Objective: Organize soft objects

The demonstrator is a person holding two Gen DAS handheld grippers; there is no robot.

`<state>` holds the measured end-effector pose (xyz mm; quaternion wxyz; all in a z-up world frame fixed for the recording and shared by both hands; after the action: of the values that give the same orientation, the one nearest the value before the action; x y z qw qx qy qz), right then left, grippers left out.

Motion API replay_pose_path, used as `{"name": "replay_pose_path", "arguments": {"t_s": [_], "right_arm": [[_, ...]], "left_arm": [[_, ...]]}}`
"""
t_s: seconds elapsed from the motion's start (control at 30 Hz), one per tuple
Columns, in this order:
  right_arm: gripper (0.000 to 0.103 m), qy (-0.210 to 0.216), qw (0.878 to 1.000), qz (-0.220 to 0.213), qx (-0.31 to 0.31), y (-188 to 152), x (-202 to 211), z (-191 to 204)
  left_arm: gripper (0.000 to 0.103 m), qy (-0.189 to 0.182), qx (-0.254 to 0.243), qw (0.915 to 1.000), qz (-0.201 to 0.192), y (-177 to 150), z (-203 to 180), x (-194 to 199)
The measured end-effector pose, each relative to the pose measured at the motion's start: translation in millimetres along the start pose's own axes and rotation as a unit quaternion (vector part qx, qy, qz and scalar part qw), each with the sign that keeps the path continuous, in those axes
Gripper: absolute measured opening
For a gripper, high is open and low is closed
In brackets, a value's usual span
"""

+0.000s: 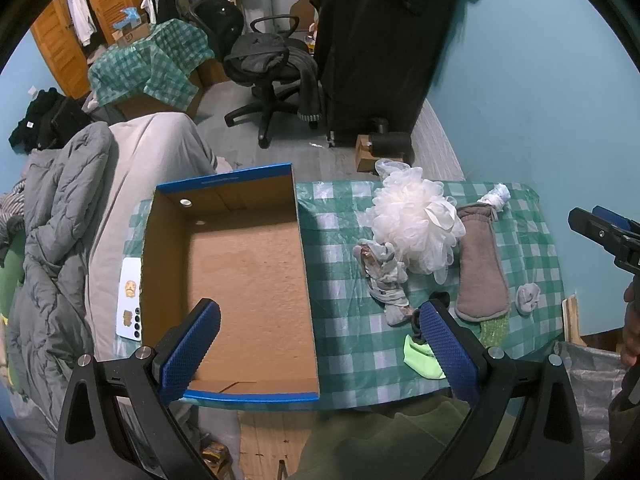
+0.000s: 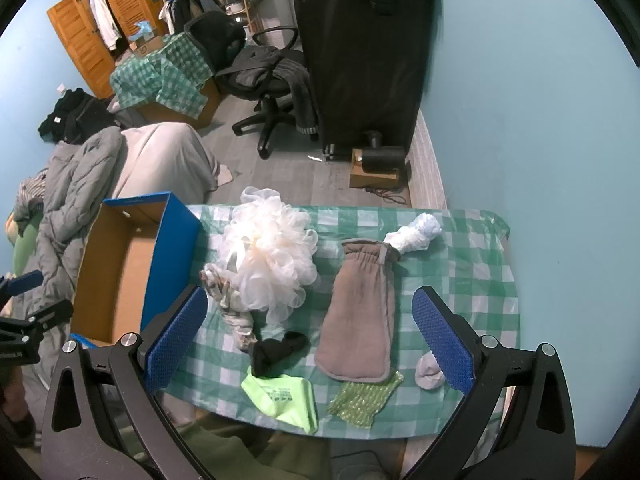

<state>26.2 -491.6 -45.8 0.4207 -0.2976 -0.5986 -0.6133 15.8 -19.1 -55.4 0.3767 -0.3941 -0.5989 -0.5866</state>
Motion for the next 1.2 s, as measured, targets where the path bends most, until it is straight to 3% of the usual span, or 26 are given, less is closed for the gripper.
{"name": "replay_pose_path", "arguments": {"t_s": [0.63,1.2], "right_arm": [[0.101,-0.003,1.0,0.007,-0.001,-6.5,-4.5,-5.4],[0.101,-0.006,1.0,0.028,-0.013,-26.1,-8.9,-43.1]], "left_arm": [[0.101,-0.013,0.007,0.9997,0.017,6.5,-11.4,-11.2],[0.101,-0.028,-0.03,0.998,0.048,32.3,-58.4,-52.9]]}}
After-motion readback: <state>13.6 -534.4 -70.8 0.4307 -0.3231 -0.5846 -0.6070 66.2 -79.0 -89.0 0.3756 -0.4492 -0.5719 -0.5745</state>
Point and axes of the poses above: each gripper's, at about its wrist camera, not at the fingertips, and x roughly against the way its jaws point, z to its left, y to its top, the point moved 5 cm from there along -x, roughly the way its jaws point, and after that the axes turned 2 degrees about x, right-handed, at the moved point
